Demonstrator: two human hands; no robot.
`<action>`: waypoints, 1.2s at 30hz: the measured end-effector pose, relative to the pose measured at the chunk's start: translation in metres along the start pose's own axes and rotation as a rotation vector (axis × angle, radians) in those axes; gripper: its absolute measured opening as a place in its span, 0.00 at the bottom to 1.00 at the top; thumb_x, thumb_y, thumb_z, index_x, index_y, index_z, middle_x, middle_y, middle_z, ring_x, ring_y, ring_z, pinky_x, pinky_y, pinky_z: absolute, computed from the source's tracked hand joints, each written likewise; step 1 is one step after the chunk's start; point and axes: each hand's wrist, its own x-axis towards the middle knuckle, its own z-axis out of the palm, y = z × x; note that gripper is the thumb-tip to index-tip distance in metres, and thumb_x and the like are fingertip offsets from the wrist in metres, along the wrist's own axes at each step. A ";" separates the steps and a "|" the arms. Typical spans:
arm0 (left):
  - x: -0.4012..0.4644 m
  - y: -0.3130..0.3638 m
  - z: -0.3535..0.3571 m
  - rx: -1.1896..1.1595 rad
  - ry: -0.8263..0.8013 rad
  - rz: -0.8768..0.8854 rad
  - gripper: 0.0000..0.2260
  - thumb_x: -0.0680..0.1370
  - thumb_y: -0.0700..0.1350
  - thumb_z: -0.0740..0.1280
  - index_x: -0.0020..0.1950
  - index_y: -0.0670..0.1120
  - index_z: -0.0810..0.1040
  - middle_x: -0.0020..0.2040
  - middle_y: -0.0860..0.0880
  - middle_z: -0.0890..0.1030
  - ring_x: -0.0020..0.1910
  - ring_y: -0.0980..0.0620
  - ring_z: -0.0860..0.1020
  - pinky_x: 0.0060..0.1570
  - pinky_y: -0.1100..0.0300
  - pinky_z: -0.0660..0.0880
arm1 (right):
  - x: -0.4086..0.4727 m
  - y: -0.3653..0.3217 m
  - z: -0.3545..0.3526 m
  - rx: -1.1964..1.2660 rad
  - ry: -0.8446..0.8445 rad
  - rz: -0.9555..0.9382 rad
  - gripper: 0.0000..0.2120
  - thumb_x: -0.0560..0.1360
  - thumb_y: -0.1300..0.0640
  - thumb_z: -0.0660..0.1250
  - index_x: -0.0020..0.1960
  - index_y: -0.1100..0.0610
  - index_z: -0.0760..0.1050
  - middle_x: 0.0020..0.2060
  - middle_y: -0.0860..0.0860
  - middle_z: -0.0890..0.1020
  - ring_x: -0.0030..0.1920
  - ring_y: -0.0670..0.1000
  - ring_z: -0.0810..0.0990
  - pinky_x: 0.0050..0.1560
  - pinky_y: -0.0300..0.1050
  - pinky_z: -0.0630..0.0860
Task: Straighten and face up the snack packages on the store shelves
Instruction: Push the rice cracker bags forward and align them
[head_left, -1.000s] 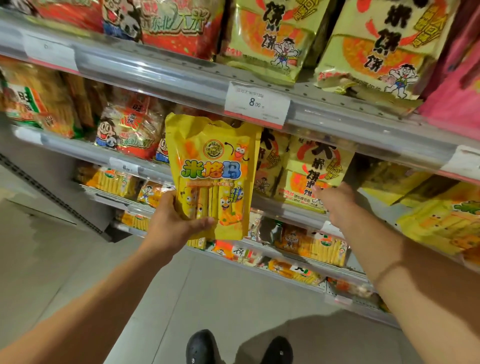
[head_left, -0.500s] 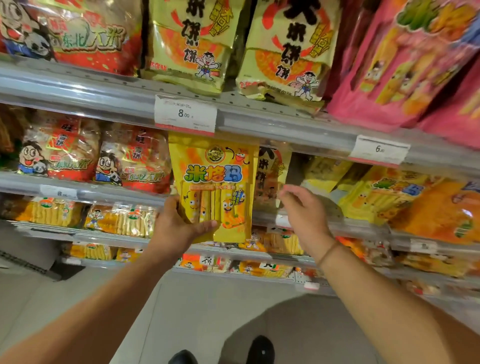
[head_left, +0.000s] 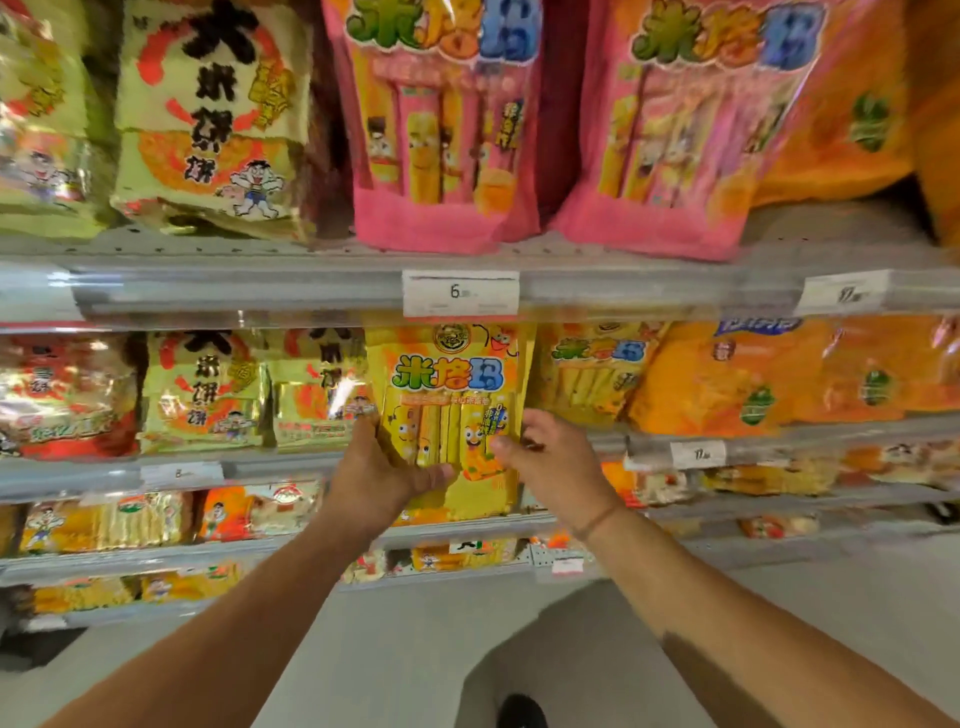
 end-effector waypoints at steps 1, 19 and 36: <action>0.002 0.003 0.009 -0.011 0.012 0.002 0.32 0.63 0.45 0.83 0.57 0.46 0.67 0.43 0.46 0.74 0.40 0.51 0.79 0.37 0.54 0.79 | 0.007 0.002 -0.007 -0.002 -0.002 -0.005 0.07 0.74 0.55 0.73 0.50 0.47 0.77 0.46 0.41 0.80 0.44 0.34 0.79 0.39 0.27 0.73; 0.045 0.044 -0.001 0.008 0.253 0.103 0.16 0.69 0.38 0.78 0.48 0.48 0.73 0.45 0.46 0.82 0.47 0.46 0.81 0.48 0.46 0.79 | 0.079 -0.017 -0.004 -0.275 0.121 -0.114 0.07 0.79 0.56 0.66 0.48 0.58 0.70 0.43 0.55 0.78 0.44 0.55 0.77 0.43 0.48 0.73; 0.057 0.030 0.004 0.154 0.336 0.249 0.12 0.71 0.39 0.76 0.44 0.48 0.73 0.42 0.50 0.80 0.38 0.70 0.75 0.35 0.78 0.69 | 0.077 0.012 0.023 -0.317 0.182 0.023 0.09 0.79 0.51 0.66 0.48 0.55 0.67 0.43 0.49 0.76 0.44 0.53 0.76 0.39 0.42 0.67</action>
